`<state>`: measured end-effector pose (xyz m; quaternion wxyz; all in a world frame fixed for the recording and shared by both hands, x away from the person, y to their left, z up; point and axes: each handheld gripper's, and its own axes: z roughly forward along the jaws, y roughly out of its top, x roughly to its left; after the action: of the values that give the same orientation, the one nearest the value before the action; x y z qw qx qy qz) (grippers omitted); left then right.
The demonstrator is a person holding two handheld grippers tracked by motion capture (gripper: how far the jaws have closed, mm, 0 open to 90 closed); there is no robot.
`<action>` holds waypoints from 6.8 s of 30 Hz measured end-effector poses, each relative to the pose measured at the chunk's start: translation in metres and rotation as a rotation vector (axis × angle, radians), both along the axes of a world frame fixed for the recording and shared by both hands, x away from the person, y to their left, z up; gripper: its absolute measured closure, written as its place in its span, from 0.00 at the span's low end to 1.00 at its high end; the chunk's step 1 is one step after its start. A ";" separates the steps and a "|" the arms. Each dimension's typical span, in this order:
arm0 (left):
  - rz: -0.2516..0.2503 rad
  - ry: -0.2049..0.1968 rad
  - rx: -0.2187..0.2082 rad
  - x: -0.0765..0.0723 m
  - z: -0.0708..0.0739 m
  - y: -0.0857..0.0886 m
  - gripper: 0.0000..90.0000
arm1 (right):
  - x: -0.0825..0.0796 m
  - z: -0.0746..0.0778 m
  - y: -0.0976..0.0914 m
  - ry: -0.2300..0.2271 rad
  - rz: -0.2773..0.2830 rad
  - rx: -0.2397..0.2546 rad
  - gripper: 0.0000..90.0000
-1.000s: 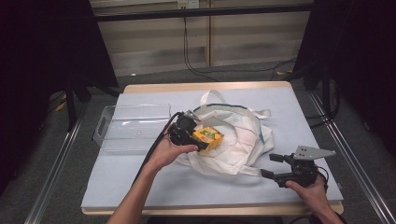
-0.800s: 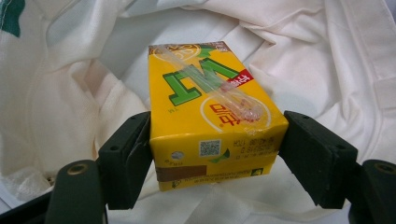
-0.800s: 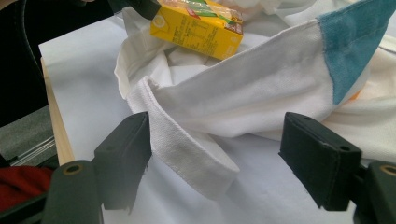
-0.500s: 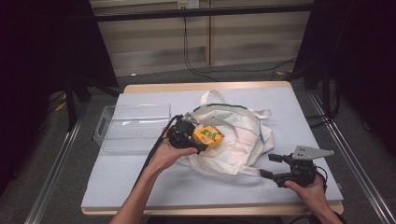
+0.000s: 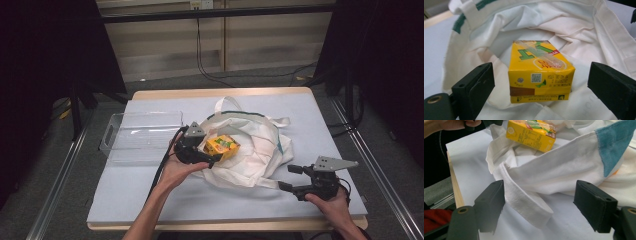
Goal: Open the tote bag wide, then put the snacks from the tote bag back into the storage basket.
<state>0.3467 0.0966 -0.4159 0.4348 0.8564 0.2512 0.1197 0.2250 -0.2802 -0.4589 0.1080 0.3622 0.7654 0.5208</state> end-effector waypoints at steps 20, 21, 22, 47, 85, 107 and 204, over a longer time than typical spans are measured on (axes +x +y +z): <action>-0.006 -0.152 -0.081 -0.014 -0.038 -0.001 0.13 | -0.002 0.001 -0.003 -0.012 -0.011 0.018 0.27; 0.002 -0.150 -0.081 -0.013 -0.038 -0.001 0.14 | -0.002 0.001 -0.003 -0.008 -0.011 0.019 0.27; 0.004 -0.150 -0.088 -0.012 -0.038 -0.001 0.14 | -0.002 0.001 -0.002 -0.008 -0.009 0.016 0.27; 0.033 0.016 -0.118 -0.009 -0.025 0.000 0.31 | 0.001 0.001 -0.003 -0.007 0.002 0.024 0.27; -0.026 0.135 -0.204 -0.005 0.014 0.055 0.31 | 0.002 0.002 -0.005 -0.019 -0.013 0.031 0.27; 0.047 0.134 -0.200 -0.011 0.056 0.097 0.31 | -0.002 0.004 -0.006 -0.029 -0.020 0.019 0.26; 0.522 0.474 0.130 0.116 0.083 0.142 0.31 | -0.014 0.003 -0.016 -0.019 -0.060 0.003 0.26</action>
<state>0.4623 0.2383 -0.3327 0.2641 0.7933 0.5471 0.0405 0.2113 -0.2962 -0.4563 0.1303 0.3801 0.7525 0.5219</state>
